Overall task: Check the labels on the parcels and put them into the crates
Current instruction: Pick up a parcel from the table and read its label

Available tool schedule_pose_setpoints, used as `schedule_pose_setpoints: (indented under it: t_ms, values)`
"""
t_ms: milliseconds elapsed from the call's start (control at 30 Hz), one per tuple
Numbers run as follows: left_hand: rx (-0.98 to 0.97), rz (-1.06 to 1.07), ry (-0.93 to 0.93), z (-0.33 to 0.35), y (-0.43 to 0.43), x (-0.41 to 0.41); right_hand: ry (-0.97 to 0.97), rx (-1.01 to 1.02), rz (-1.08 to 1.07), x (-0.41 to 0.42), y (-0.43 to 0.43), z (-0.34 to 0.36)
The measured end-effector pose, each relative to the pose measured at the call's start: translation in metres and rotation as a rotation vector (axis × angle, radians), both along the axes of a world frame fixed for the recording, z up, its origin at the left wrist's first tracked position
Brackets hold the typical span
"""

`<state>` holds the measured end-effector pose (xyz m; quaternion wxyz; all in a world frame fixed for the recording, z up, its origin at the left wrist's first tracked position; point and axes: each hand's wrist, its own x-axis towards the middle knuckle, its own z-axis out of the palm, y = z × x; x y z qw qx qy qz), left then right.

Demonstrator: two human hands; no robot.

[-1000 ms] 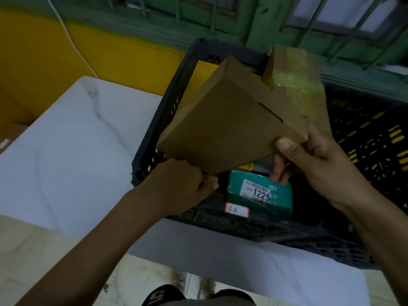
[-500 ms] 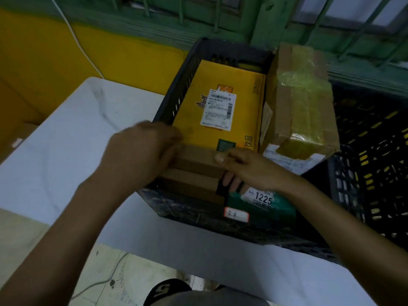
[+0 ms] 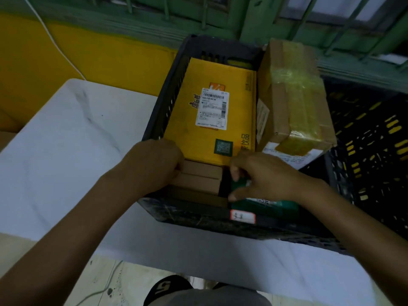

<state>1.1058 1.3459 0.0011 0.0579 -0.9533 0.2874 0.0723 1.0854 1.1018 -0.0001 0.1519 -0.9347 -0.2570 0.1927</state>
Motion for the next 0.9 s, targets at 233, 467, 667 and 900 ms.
schedule_pose_setpoints:
  t_ms: [233,467,667,900]
  values:
    - [0.014,-0.072,0.019,-0.002,0.0,-0.001,-0.097,-0.042,0.084,-0.006,0.026,-0.012]
    - [-0.015,-0.155,-0.029,-0.002,-0.004,-0.008,-0.26,-0.09,-0.053,-0.011,0.041,-0.02]
    - [-0.464,0.017,0.166,0.005,-0.002,0.012,-0.332,0.21,-0.51,-0.042,0.008,0.005]
    - [-1.088,-0.26,0.274,0.043,-0.107,-0.025,-0.626,0.629,-1.044,-0.129,-0.098,0.041]
